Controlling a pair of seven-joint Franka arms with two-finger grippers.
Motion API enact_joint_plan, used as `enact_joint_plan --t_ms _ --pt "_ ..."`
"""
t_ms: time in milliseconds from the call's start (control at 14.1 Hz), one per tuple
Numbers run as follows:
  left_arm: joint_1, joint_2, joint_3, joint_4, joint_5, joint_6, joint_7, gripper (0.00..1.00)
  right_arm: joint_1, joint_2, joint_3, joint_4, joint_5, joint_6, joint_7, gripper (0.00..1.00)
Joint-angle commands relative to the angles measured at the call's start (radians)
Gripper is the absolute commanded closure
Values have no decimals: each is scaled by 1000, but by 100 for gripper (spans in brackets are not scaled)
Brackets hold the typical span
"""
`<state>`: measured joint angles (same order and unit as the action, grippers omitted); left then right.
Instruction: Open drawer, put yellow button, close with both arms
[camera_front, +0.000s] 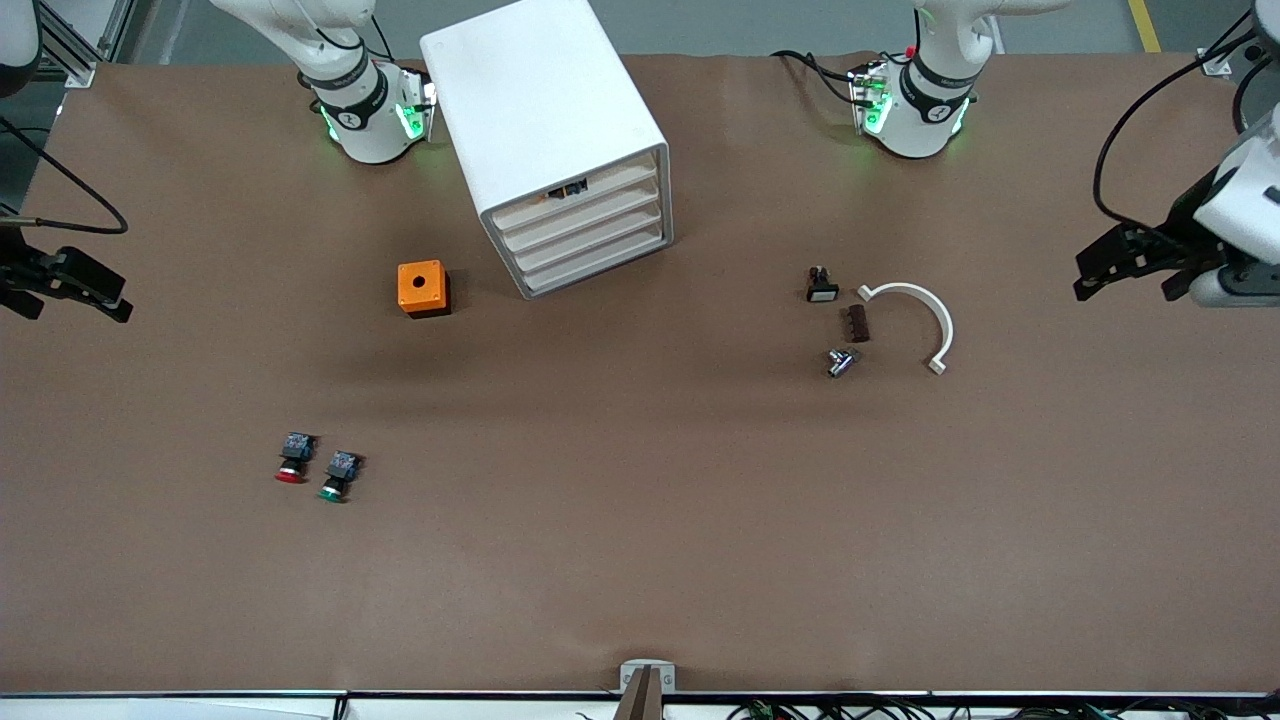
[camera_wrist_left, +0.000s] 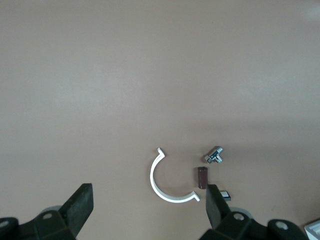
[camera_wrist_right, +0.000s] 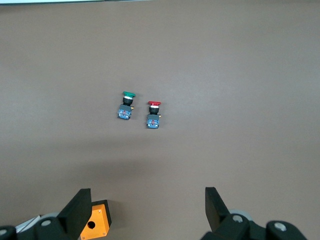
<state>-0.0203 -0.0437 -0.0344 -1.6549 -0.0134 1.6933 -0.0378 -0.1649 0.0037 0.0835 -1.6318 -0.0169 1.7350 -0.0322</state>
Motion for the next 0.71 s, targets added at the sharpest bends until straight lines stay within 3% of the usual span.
enact_joint_plan --t_ms 0,640 --pt "16 -4 -10 40 17 -67 18 1 -5 -18 7 -3 -15 -5 -9 0" --pt "11 13 -18 43 4 -77 15 1 -5 -18 7 -5 -15 -5 -9 0"
